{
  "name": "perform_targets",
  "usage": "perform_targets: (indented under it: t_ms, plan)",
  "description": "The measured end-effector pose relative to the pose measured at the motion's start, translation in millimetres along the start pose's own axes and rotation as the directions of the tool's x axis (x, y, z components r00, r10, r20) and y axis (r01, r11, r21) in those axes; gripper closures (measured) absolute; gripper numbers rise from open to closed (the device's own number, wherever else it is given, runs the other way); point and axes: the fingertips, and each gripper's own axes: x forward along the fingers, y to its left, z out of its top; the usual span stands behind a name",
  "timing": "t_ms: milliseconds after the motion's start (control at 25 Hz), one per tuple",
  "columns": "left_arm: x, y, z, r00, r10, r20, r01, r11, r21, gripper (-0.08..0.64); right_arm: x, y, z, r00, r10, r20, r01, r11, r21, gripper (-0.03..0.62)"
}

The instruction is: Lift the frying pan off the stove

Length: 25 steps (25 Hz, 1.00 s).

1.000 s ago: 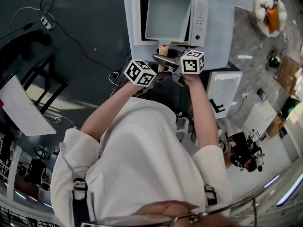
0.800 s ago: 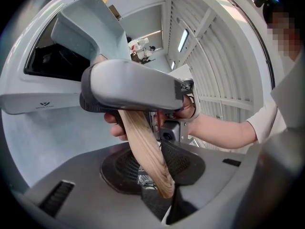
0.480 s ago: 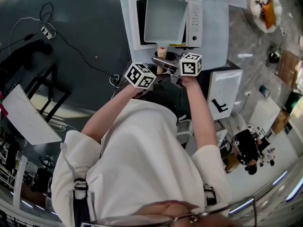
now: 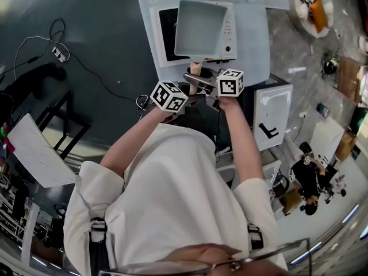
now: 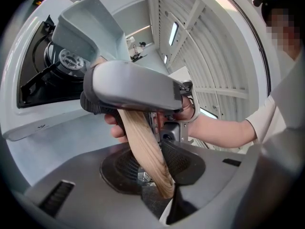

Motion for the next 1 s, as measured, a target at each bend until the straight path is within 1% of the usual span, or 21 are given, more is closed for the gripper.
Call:
perform_targets:
  t_ms: [320,680,880,1000]
  plan:
    - [-13.4,-22.6,1.9,1.000,-0.017,-0.022,0.017,1.000,0.019,0.413,-4.5,24.8,3.7,0.999,-0.014,0.034,0.015,1.000,-0.002,0.390]
    - [-20.9,-54.7,-16.7,0.999,-0.025,-0.032,0.025,0.999,0.021,0.414,-13.6,55.2,-16.0,0.998,-0.009,0.058,0.009,1.000,0.004,0.390]
    - [-21.8,-68.6,-28.6,1.000,-0.021,-0.021,0.022,0.999,0.034,0.413,-17.5,68.8,-29.3,0.999,-0.009,0.047,0.011,1.000,-0.028,0.390]
    - [-24.1,-78.4,-36.3,1.000,-0.016,-0.009,0.017,0.999,0.037,0.413,-19.3,79.7,-38.3,0.999,-0.005,0.044,0.006,0.999,-0.032,0.390]
